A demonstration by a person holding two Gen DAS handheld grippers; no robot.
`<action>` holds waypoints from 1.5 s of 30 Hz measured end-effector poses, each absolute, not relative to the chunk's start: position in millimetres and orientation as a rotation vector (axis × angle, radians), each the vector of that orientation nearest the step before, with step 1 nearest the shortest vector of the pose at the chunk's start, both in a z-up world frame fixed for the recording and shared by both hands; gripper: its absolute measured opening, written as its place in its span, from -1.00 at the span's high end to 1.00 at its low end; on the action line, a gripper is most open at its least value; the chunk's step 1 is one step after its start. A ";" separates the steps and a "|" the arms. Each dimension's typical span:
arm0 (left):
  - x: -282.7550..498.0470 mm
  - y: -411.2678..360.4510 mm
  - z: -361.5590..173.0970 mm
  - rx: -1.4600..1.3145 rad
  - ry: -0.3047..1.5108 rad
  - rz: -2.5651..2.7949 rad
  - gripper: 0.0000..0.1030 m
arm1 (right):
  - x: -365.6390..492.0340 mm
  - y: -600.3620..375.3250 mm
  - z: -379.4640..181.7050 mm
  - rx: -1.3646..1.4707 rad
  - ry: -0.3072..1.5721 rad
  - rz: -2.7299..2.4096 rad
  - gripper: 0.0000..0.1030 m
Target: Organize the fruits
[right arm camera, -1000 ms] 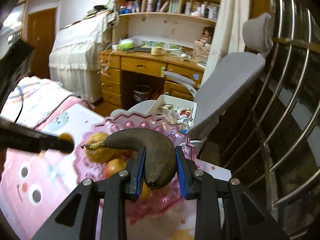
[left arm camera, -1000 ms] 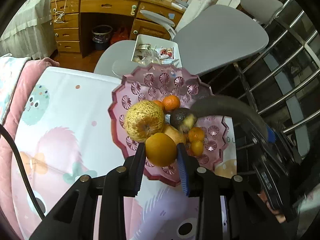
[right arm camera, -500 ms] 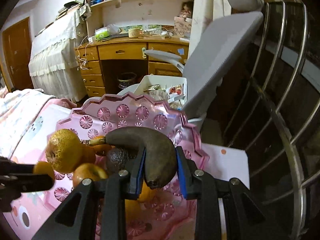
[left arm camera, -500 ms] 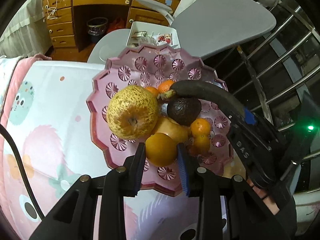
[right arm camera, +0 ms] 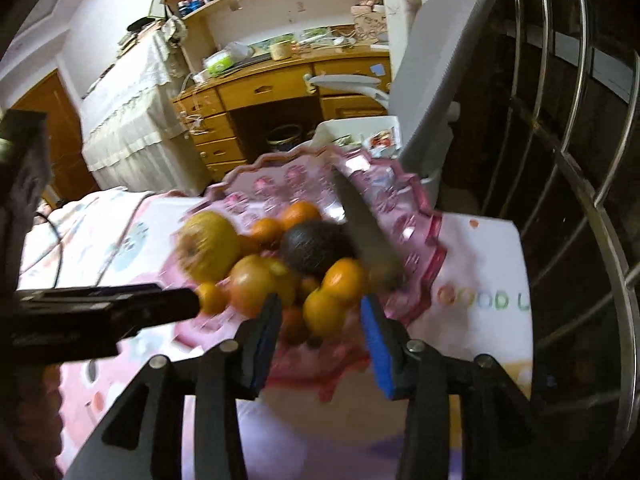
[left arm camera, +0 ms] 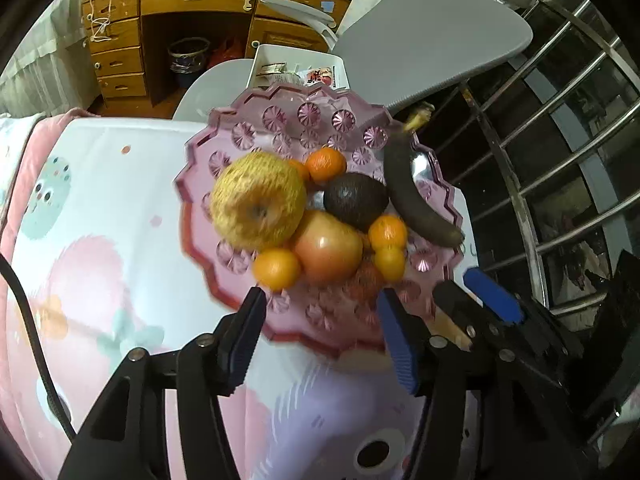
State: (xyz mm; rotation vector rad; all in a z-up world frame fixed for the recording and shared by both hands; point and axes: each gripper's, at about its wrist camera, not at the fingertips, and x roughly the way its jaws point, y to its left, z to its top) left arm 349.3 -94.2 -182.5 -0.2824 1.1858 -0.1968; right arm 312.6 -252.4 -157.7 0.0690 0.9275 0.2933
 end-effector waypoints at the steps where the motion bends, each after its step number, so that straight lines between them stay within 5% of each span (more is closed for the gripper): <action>1: 342.5 -91.4 -181.0 -0.286 1.186 -0.186 -0.17 | 305.7 -251.3 -154.9 0.072 0.932 0.301 0.14; 17: 188.0 -56.9 -149.7 -0.237 1.285 -0.233 -0.28 | 168.2 -207.6 -143.4 0.091 1.153 0.350 -0.19; 25: 109.8 -12.0 -100.0 -0.158 1.178 -0.271 -0.44 | 92.1 -175.3 -115.0 0.207 1.195 0.256 -0.24; 33: 38.6 37.5 -53.0 -0.092 1.115 -0.281 -0.56 | 6.9 -130.2 -71.2 0.264 1.188 0.216 -0.50; 45: 3.2 52.6 -3.2 -0.073 1.037 -0.307 -0.80 | -36.3 -109.9 -9.1 0.288 1.172 0.215 -0.71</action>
